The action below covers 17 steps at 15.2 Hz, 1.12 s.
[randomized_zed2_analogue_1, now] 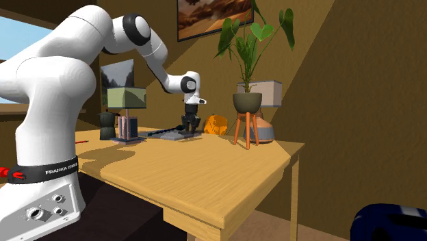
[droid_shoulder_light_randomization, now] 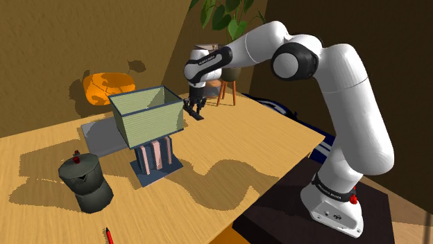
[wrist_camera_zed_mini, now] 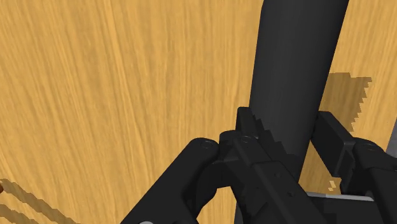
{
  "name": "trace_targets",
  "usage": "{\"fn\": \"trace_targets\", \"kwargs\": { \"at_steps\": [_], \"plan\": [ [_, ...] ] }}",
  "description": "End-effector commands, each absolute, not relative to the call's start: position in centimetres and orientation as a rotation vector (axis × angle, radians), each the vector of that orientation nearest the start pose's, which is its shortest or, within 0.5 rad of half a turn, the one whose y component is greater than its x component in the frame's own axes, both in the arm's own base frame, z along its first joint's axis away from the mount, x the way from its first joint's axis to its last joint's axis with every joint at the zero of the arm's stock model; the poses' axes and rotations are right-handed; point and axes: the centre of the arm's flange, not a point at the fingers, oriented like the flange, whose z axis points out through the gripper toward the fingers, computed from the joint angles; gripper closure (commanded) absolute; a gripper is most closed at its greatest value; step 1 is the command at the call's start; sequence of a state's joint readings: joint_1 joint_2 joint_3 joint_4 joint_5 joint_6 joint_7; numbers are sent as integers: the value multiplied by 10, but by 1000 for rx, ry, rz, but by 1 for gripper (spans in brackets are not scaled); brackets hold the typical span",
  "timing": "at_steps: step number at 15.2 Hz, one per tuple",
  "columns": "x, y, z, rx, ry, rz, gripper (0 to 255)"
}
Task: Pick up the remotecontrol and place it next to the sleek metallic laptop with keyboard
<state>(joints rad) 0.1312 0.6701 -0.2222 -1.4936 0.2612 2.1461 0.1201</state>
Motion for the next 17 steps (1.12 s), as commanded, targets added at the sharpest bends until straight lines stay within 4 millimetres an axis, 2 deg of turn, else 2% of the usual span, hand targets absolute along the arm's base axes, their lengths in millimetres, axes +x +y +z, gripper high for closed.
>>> {"fn": "trace_targets", "kwargs": {
  "at_steps": [1,7,15,16,17],
  "plan": [
    [712,-27,274,-3024,468,-3,255],
    [712,-27,242,-3024,468,-3,255],
    [712,-27,240,-3024,468,-3,255],
    [712,-27,240,-3024,468,-3,0],
    [712,-27,240,-3024,468,-3,0]
  ]
}}
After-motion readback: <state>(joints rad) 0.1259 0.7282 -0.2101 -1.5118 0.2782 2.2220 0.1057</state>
